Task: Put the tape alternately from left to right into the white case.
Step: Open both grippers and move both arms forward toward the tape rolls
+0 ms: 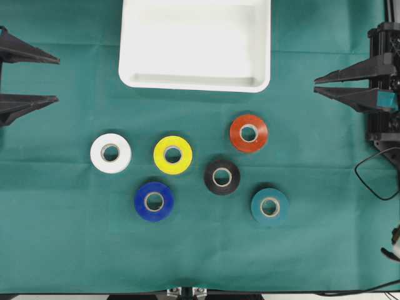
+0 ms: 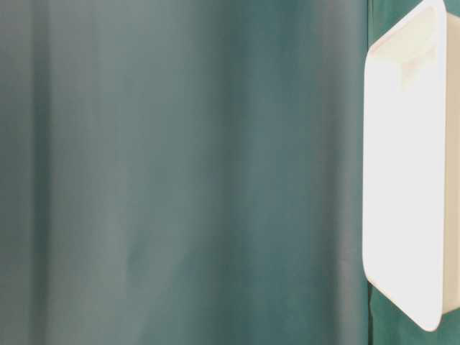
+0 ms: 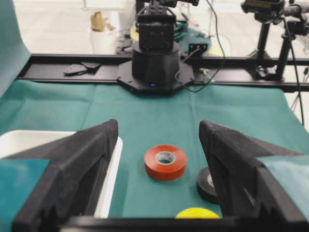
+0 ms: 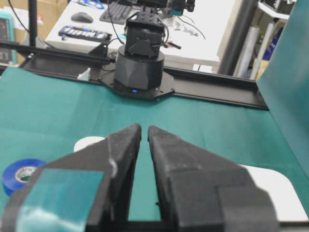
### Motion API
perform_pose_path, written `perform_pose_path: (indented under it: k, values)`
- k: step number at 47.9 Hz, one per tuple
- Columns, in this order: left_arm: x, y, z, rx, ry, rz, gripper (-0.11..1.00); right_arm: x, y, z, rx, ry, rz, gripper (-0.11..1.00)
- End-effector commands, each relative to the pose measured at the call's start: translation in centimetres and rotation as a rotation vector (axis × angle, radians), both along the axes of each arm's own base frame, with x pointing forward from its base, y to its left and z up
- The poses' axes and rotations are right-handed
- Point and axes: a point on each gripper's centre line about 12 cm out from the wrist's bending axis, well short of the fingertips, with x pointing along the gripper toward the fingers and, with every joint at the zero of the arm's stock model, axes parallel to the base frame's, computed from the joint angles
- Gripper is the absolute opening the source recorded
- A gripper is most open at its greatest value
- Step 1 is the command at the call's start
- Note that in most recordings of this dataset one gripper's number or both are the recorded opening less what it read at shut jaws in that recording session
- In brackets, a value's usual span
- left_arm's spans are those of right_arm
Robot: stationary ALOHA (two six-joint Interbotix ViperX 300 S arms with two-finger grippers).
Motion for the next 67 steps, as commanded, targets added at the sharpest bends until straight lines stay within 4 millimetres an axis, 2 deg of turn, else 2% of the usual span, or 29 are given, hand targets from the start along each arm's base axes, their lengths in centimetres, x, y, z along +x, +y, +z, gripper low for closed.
perform_pose_path:
  k: [1, 3, 6, 10, 15, 34, 41, 46, 53, 57, 67]
  values:
    - [0.1, -0.4, 0.3, -0.024, -0.014, -0.019, 0.24, 0.2, -0.1, 0.6, 0.004, -0.017, -0.006, 0.24]
    - [0.1, -0.5, 0.3, -0.027, -0.014, -0.024, 0.23, 0.2, -0.1, 0.4, 0.008, -0.008, -0.006, 0.22]
    - [0.2, -0.7, 0.4, -0.030, -0.013, -0.034, 0.09, 0.3, -0.2, 0.1, 0.015, 0.006, -0.007, 0.09]
    - [0.2, -1.0, 0.5, -0.031, -0.016, -0.051, -0.03, 0.3, -0.2, -0.1, 0.022, 0.020, -0.007, -0.02]
    - [0.2, -1.2, 0.5, -0.031, -0.016, -0.059, -0.10, 0.4, -0.2, -0.2, 0.025, 0.024, -0.007, -0.02]
    - [0.3, -1.2, 0.1, -0.035, -0.001, -0.060, -0.10, 0.6, -0.2, -0.3, 0.028, 0.037, -0.008, -0.02]
    - [0.3, -1.2, -0.3, -0.031, 0.010, -0.058, 0.02, 0.7, -0.2, -0.4, 0.028, 0.041, -0.007, -0.02]
    - [0.2, -1.2, -0.4, -0.025, 0.015, -0.059, 0.21, 0.8, -0.2, -0.5, 0.031, 0.046, -0.009, 0.12]
    - [0.2, -1.2, -0.7, -0.026, 0.024, -0.057, 0.60, 1.1, -0.3, -0.7, 0.043, 0.062, -0.012, 0.51]
    - [0.2, -1.2, -0.8, -0.029, 0.031, -0.058, 0.61, 1.4, -0.3, -0.8, 0.054, 0.072, -0.015, 0.74]
    - [0.3, -1.2, -1.0, -0.030, 0.074, -0.058, 0.61, 2.0, -0.4, -1.0, 0.071, 0.099, -0.015, 0.74]
